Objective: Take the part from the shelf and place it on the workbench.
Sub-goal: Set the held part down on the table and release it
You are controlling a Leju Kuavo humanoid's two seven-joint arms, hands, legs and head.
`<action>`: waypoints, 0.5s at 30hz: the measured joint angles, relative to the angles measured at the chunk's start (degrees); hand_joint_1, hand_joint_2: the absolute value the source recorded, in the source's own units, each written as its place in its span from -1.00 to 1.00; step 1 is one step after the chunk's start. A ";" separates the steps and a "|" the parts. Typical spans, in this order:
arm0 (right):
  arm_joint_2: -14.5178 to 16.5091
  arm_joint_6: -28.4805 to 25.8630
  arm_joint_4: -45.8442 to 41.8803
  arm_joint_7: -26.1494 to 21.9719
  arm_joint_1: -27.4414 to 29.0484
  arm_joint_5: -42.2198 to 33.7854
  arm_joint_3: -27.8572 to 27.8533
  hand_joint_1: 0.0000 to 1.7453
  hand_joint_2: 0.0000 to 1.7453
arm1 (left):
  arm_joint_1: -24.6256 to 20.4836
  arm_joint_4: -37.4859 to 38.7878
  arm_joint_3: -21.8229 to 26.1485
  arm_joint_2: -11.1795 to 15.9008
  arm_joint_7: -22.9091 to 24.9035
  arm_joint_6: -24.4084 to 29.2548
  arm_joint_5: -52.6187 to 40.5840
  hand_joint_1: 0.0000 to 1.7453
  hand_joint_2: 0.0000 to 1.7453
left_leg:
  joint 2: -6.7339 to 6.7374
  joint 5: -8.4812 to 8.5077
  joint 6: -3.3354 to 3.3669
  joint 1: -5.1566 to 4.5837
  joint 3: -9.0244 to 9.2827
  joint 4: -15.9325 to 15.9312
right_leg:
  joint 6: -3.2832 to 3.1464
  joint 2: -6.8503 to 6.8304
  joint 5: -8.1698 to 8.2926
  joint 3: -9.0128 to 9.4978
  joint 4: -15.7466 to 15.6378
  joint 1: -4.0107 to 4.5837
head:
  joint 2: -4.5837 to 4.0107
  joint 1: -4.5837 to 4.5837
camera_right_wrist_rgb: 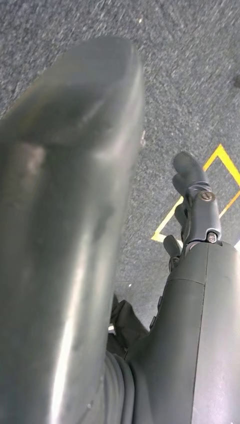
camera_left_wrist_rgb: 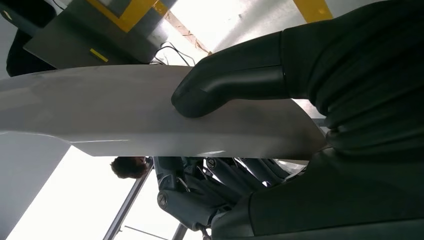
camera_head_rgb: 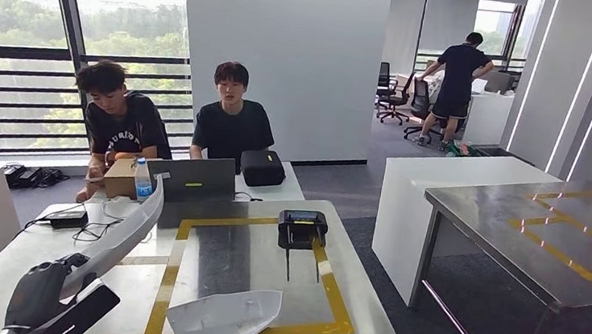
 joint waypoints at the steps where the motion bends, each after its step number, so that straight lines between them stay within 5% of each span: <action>1: 0.00 0.00 0.00 0.00 0.00 0.00 0.00 -1.00 -1.00 | 0.00 0.01 0.00 0.00 0.00 -0.01 0.00 1.00 1.00 | 0.00 -0.06 0.00 0.00 -0.08 0.14 | -0.01 0.00 -0.01 0.00 0.00 0.00 | 0.00 0.00; 4: -0.02 0.02 0.00 -0.01 -0.04 0.00 0.00 -1.00 -1.00 | 0.03 0.11 -0.03 -0.03 0.01 -0.05 0.00 1.00 1.00 | 0.01 -1.82 -0.01 -0.02 -3.16 5.40 | -0.23 -0.02 -0.26 0.19 0.02 0.15 | 0.02 -0.01; 6: -0.02 0.09 0.00 -0.01 0.02 0.00 0.00 -1.00 -1.00 | 0.14 0.41 -0.06 0.05 0.05 -0.10 0.00 1.00 1.00 | 0.00 1.97 1.14 -0.48 -4.63 4.37 | -0.42 0.20 -1.26 1.47 0.02 0.63 | 0.02 -0.08; 8: 0.08 0.08 0.01 -0.01 0.08 0.00 0.00 -1.00 -1.00 | 0.14 0.62 -0.07 0.19 -0.11 -0.11 0.04 1.00 1.00 | 0.03 7.03 2.57 -1.14 -2.39 -2.91 | -0.11 0.45 -2.34 2.67 0.08 1.13 | 0.00 -0.12; 13: 0.17 -0.35 -0.01 0.00 0.11 0.07 0.00 -1.00 -1.00 | 0.13 0.51 -0.07 0.78 -1.04 -0.13 0.79 1.00 1.00 | -0.05 6.58 3.27 -1.02 -0.39 -6.09 | 1.46 0.25 -3.34 2.71 0.59 1.02 | 0.00 0.09; 15: 0.19 -0.41 -0.02 0.05 0.13 0.19 0.00 -1.00 -1.00 | 0.07 0.49 -0.07 0.97 -1.13 -0.13 1.05 1.00 1.00 | -0.01 6.38 3.65 -0.69 0.31 -6.54 | 2.20 0.06 -5.45 0.08 5.62 0.84 | -0.01 0.22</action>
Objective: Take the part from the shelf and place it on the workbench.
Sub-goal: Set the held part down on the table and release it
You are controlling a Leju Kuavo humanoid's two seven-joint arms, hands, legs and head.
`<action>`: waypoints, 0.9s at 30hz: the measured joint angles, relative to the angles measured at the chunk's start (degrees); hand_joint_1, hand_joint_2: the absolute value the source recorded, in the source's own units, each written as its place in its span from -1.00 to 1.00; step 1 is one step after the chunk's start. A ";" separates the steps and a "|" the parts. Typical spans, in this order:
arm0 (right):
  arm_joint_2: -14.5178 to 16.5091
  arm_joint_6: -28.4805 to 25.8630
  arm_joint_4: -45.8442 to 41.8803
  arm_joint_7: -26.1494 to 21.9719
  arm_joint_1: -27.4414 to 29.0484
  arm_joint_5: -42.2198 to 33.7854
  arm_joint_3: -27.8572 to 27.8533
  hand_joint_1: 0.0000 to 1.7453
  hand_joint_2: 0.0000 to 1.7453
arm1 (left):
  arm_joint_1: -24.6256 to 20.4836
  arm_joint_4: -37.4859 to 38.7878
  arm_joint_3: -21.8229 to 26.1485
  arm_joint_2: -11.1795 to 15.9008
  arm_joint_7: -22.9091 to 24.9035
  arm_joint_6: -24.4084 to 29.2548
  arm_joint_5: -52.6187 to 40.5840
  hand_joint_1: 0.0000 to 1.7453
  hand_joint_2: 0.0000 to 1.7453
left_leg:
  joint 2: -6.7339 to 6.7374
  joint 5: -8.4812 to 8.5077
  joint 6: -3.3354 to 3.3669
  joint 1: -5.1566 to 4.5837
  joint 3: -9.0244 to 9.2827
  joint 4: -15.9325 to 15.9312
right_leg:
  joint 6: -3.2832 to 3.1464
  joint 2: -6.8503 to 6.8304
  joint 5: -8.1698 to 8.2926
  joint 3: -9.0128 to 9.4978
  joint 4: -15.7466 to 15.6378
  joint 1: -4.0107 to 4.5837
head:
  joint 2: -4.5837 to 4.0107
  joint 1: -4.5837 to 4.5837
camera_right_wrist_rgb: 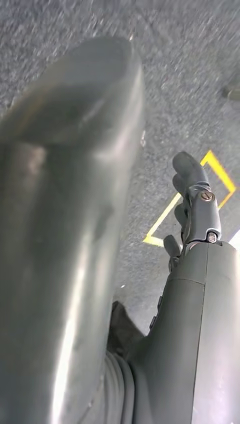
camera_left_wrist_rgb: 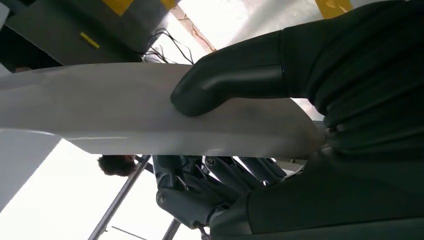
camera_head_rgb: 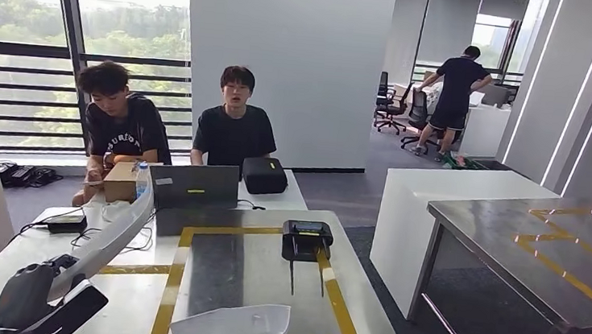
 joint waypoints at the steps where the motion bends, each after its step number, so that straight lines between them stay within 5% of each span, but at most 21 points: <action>1: -0.02 0.01 0.00 0.05 0.00 0.08 0.00 -1.00 -1.00 | 0.03 0.06 0.00 0.04 0.02 0.01 0.09 1.00 1.00 | 0.01 -0.22 0.14 0.04 0.17 0.01 | 0.35 -0.03 -1.40 -2.25 3.91 -0.12 | -0.02 0.08; 3: -0.07 0.04 0.00 0.15 0.05 0.16 0.00 -1.00 -1.00 | 0.37 0.27 0.00 0.15 0.18 0.01 0.28 1.00 1.00 | -0.07 -0.78 0.14 0.09 0.53 0.16 | 0.88 -0.06 -2.37 -6.51 9.90 -0.40 | -0.01 0.22; 4: -0.09 0.06 0.00 0.16 0.07 0.18 0.00 -1.00 -1.00 | 0.54 0.37 0.00 0.22 0.33 0.01 0.43 1.00 1.00 | -0.11 -1.10 0.04 0.14 0.79 0.27 | 1.04 -0.08 -1.34 -7.37 10.20 -0.51 | -0.01 0.25; 6: -0.11 0.07 0.00 0.15 0.09 0.17 0.00 -1.00 -1.00 | 0.64 0.48 0.00 0.40 0.75 0.06 0.74 1.00 1.00 | -0.17 -2.01 -0.42 0.33 1.42 0.76 | 1.29 -0.20 3.66 -5.68 3.95 -0.79 | -0.01 0.30; 8: -0.12 0.04 0.01 0.10 0.03 0.14 -0.01 -1.00 -1.00 | 0.46 0.56 0.00 0.63 1.28 0.21 0.99 1.00 1.00 | -0.25 -2.94 -1.16 0.25 1.69 1.31 | 1.04 -0.33 6.68 -2.73 -3.02 -0.77 | 0.00 0.29; 13: -0.10 -0.05 0.02 0.03 0.21 -0.21 -0.08 -1.00 -1.00 | 0.38 0.94 0.00 1.32 2.52 0.70 1.13 1.00 1.00 | -0.22 -4.13 -2.84 0.20 1.94 1.77 | -1.42 -0.25 5.89 -1.04 -5.38 -0.59 | 0.01 0.03; 15: -0.11 -0.06 0.02 0.02 0.17 -0.21 -0.09 -1.00 -1.00 | 0.35 1.05 0.00 1.59 2.63 0.88 1.18 1.00 1.00 | -0.10 -6.20 -3.32 0.28 -0.30 6.41 | -2.21 -0.27 5.53 -0.29 -5.64 -0.74 | 0.01 -0.12; 18: -0.13 -0.05 0.02 0.01 0.16 -0.24 -0.12 -1.00 -1.00 | 0.82 1.47 0.00 1.83 2.87 1.11 1.20 1.00 1.00 | -0.05 -8.90 -3.55 0.33 -6.81 16.86 | -2.66 -0.17 4.73 0.54 -5.58 -0.65 | 0.01 -0.26; 20: -0.13 -0.05 0.02 -0.02 0.26 -0.26 -0.13 -1.00 -1.00 | 1.18 1.73 0.00 1.99 3.18 1.20 1.19 1.00 1.00 | -0.05 -5.93 -3.28 0.31 -7.78 15.90 | -2.57 0.02 4.06 1.32 -5.49 -0.60 | 0.01 -0.32; 23: -0.13 -0.05 0.02 -0.16 0.22 -0.26 -0.15 -1.00 -1.00 | 1.10 1.82 0.00 2.11 3.60 1.31 1.13 1.00 1.00 | -0.05 0.63 -2.40 0.06 -3.65 4.85 | -2.02 0.18 2.93 2.67 -5.41 -0.46 | 0.01 -0.40; 27: -0.22 -0.03 0.01 -0.15 0.14 -0.31 -0.17 -1.00 -1.00 | 0.86 1.89 0.00 2.16 4.62 1.45 1.09 1.00 1.00 | -0.21 0.52 -1.54 -0.21 -1.84 1.28 | -0.71 0.17 2.30 2.95 -5.77 -0.41 | 0.01 -0.18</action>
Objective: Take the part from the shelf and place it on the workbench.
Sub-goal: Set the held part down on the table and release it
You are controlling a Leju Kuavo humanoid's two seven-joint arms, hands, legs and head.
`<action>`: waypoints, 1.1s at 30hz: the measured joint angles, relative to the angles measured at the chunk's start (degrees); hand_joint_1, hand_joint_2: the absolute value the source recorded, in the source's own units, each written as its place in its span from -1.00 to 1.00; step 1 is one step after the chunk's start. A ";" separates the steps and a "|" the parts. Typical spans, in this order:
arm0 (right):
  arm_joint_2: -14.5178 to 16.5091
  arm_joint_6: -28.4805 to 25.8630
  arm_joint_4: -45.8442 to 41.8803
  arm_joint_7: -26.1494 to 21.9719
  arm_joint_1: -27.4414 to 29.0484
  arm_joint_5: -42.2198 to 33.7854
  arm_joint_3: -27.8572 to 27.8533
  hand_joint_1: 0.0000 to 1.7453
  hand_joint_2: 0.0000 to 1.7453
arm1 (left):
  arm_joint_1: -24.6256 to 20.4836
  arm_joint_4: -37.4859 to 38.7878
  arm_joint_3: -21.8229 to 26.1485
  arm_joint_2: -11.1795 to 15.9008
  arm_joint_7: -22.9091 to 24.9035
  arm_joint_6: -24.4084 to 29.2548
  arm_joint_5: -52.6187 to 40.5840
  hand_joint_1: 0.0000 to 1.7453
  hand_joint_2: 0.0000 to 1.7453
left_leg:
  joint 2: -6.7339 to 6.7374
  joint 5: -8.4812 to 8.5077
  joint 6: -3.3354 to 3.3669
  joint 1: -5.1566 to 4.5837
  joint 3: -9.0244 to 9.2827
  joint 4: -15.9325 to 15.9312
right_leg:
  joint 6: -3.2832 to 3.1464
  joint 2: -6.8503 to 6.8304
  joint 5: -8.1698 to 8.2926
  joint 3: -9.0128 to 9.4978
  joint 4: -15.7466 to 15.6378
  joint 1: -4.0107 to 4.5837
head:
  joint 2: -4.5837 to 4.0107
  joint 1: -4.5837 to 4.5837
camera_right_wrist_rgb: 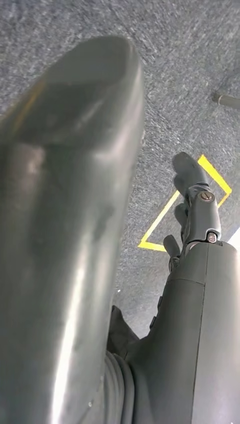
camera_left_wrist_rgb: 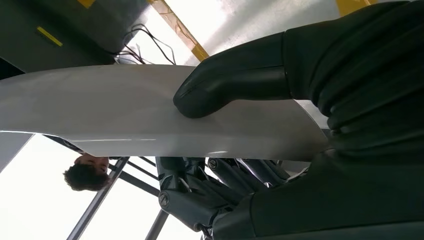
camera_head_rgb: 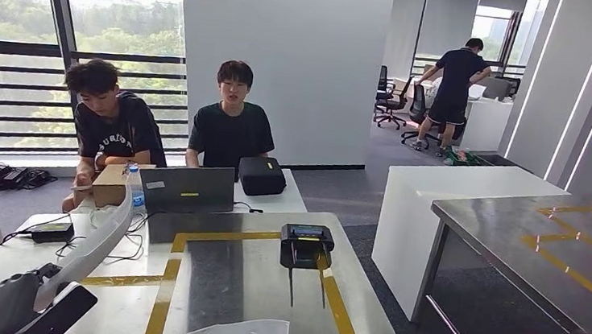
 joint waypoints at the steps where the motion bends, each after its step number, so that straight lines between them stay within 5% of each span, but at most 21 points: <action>1: -0.03 0.01 -0.01 -0.02 0.01 0.00 0.00 -1.00 -1.00 | -0.07 0.00 0.00 0.03 0.30 0.10 0.00 1.00 1.00 | -0.04 -0.09 0.32 0.15 0.25 -0.25 | 0.31 -0.08 -0.30 -0.10 0.37 0.01 | 0.00 0.03; 3: -0.12 0.04 -0.03 -0.03 -0.05 0.05 0.00 -1.00 -1.00 | -0.31 0.04 0.01 0.08 0.89 0.36 0.01 1.00 1.00 | -0.04 -0.29 0.94 0.48 0.89 -0.72 | 0.83 -0.22 -2.05 -2.01 4.25 0.00 | 0.00 0.20; 6: -0.31 0.15 -0.03 0.02 -0.09 0.12 0.00 -1.00 -1.00 | -0.38 0.43 0.04 0.10 1.71 0.55 0.02 1.00 1.00 | -0.07 -0.98 1.43 0.43 1.51 -0.67 | 1.29 -0.28 -5.30 -8.77 15.27 -0.04 | 0.00 0.43; 8: -0.38 0.27 -0.03 0.05 -0.04 0.14 0.00 -1.00 -1.00 | -0.27 0.78 0.07 0.15 2.14 0.65 0.02 1.00 1.00 | -0.15 -1.61 1.35 0.42 2.14 -0.50 | 1.31 -0.29 -3.12 -10.39 15.65 -0.05 | 0.00 0.49; 10: -0.48 0.37 -0.03 0.12 -0.05 0.16 0.00 -1.00 -1.00 | -0.28 0.96 0.10 0.22 2.39 0.83 0.02 1.00 1.00 | -0.20 -2.45 1.08 0.43 2.98 -0.27 | 0.99 -0.35 1.98 -7.82 8.07 -0.05 | 0.00 0.51; 12: -0.59 0.45 -0.03 0.21 -0.13 0.19 0.00 -1.00 -1.00 | -0.42 1.07 0.15 0.32 2.49 0.98 0.02 1.00 1.00 | -0.27 -3.13 0.56 0.22 3.37 -0.09 | 0.44 -0.42 4.47 -4.95 1.49 0.17 | 0.00 0.44; 17: -0.63 0.49 -0.03 0.24 -0.10 0.18 -0.02 -1.00 -1.00 | -0.53 1.33 0.20 0.76 2.45 1.10 0.02 1.00 1.00 | -0.21 -4.12 -1.11 0.14 3.40 0.46 | -1.15 -0.41 3.75 -3.47 -0.36 0.09 | 0.01 0.24; 19: -0.63 0.55 -0.03 0.33 -0.13 0.29 -0.02 -1.00 -1.00 | -0.61 1.39 0.21 1.00 2.33 1.13 0.01 1.00 1.00 | 0.00 -6.24 -1.72 0.27 0.83 5.51 | -1.83 -0.45 3.41 -2.70 -0.68 -0.08 | 0.00 0.10; 21: -0.63 0.72 -0.03 0.66 -0.12 0.43 -0.02 -1.00 -1.00 | -0.42 1.63 0.22 1.18 2.26 1.13 -0.02 1.00 1.00 | 0.06 -8.68 -2.14 0.42 -3.78 13.14 | -2.13 -0.43 2.85 -2.13 -0.67 -0.08 | 0.00 0.01; 23: -0.52 0.96 -0.02 0.94 0.01 0.49 -0.02 -1.00 -1.00 | -0.12 1.91 0.22 1.40 2.27 1.13 -0.04 1.00 1.00 | 0.09 -7.61 -2.28 0.57 -6.24 15.58 | -2.06 -0.31 2.19 -1.41 -0.58 -0.08 | 0.00 -0.04; 25: -0.25 1.06 -0.01 0.97 0.10 0.49 -0.02 -1.00 -1.00 | -0.16 2.03 0.22 1.59 2.26 1.13 -0.07 1.00 1.00 | 0.17 -2.57 -2.19 0.67 -4.39 9.53 | -1.76 -0.20 1.35 -0.44 -0.42 -0.11 | 0.00 -0.08; 27: -0.07 0.97 -0.01 0.95 0.02 0.49 -0.02 -1.00 -1.00 | -0.45 2.14 0.24 1.71 2.17 1.12 -0.14 1.00 1.00 | 0.20 0.50 -1.81 0.54 -1.33 2.59 | -1.17 -0.14 0.54 0.15 -0.18 0.02 | -0.02 -0.15; 33: 0.11 0.48 -0.03 0.86 -0.09 0.23 -0.02 -1.00 -1.00 | -0.71 2.25 0.43 1.77 2.12 1.03 -0.37 1.00 1.00 | -0.02 -0.33 0.53 0.50 0.51 -0.32 | 0.75 -0.26 -1.27 -0.72 2.04 -0.02 | 0.00 0.22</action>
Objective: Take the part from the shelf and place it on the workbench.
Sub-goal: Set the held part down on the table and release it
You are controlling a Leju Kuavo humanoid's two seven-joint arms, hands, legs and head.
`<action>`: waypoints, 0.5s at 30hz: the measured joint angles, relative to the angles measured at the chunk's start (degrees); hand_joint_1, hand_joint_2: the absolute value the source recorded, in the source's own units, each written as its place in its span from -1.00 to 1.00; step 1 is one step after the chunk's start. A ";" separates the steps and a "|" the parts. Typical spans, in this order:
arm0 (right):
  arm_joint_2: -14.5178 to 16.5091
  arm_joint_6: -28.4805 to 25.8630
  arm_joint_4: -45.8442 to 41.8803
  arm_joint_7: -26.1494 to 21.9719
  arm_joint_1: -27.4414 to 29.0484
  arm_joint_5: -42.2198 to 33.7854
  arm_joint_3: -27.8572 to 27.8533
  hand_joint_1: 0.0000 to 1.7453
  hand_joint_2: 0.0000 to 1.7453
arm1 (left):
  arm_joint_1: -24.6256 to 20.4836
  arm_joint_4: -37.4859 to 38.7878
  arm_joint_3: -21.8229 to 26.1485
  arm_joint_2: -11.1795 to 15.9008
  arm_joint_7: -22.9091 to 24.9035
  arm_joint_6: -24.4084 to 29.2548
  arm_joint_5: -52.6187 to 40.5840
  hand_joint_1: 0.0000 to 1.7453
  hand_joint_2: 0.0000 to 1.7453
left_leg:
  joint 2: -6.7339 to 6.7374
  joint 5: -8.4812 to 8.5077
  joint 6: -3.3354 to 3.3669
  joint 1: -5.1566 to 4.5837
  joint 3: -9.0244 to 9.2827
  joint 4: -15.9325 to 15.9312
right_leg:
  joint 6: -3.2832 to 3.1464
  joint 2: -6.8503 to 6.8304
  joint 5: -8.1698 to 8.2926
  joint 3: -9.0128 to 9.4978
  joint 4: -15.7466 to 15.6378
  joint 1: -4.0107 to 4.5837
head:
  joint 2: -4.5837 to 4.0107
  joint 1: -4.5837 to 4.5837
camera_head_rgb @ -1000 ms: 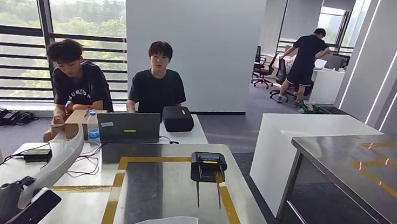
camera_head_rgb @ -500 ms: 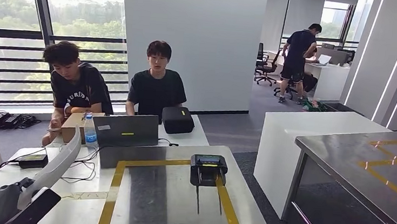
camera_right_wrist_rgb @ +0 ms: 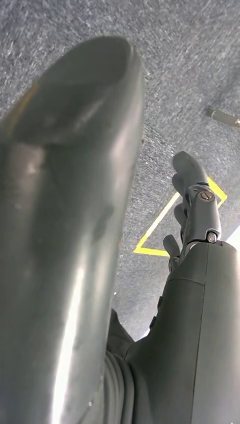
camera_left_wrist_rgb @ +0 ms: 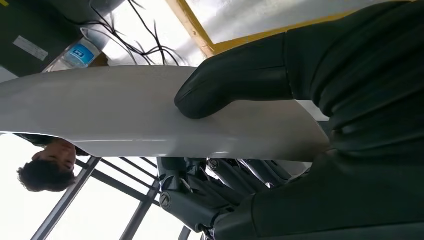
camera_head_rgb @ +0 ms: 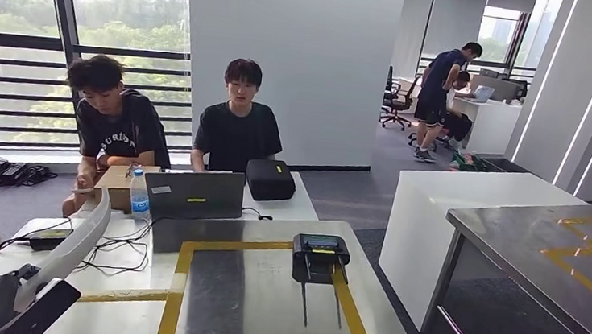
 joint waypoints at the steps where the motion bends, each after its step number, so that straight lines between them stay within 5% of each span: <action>1: -0.01 -0.02 -0.01 0.02 -0.03 -0.06 0.00 -1.00 -1.00 | -0.06 -0.01 0.05 -0.04 0.03 -0.01 -0.01 1.00 1.00 | 0.01 -0.13 0.33 0.09 0.26 -0.10 | 0.25 -0.04 -1.12 -1.48 2.81 -0.04 | 0.00 0.09; 3: -0.02 -0.03 -0.01 0.05 -0.05 -0.10 -0.02 -1.00 -1.00 | -0.06 0.16 0.10 -0.19 0.14 -0.07 -0.01 1.00 1.00 | 0.00 -0.51 0.73 0.04 0.57 -0.06 | 0.55 -0.05 -3.71 -6.12 10.62 -0.01 | 0.00 0.21; 5: -0.02 -0.01 -0.01 0.07 0.05 -0.11 -0.04 -1.00 -1.00 | 0.11 0.42 0.13 -0.26 0.19 -0.28 0.01 1.00 1.00 | -0.07 -0.96 0.83 -0.03 0.91 0.08 | 0.55 -0.05 -3.44 -9.30 14.26 0.01 | 0.00 0.28; 6: -0.02 0.00 -0.01 0.07 0.10 -0.11 -0.04 -1.00 -1.00 | 0.18 0.51 0.14 -0.26 0.18 -0.42 0.03 1.00 1.00 | -0.11 -1.22 0.79 -0.06 1.17 0.16 | 0.41 -0.05 -1.67 -9.26 12.81 0.02 | 0.00 0.32; 9: -0.04 0.01 -0.01 0.04 0.08 -0.10 -0.04 -1.00 -1.00 | 0.18 0.65 0.16 -0.32 0.01 -0.91 0.13 1.00 1.00 | -0.17 -2.05 0.35 -0.18 2.01 0.35 | -0.44 -0.07 4.56 -4.85 1.50 0.26 | 0.00 0.32; 11: -0.07 0.02 0.00 0.01 0.03 -0.10 -0.04 -1.00 -1.00 | 0.15 0.76 0.19 -0.35 -0.25 -1.30 0.27 1.00 1.00 | -0.22 -2.39 -0.06 -0.41 2.13 0.35 | -0.81 -0.04 5.29 -3.21 -2.07 0.43 | 0.00 0.24; 15: -0.04 -0.02 -0.01 -0.03 0.09 -0.11 -0.10 -1.00 -1.00 | 0.47 1.09 0.25 -0.39 -0.79 -1.91 0.29 1.00 1.00 | -0.20 -2.37 0.19 -0.58 2.40 -0.13 | -0.82 0.12 5.25 -3.00 -2.44 0.39 | 0.00 0.04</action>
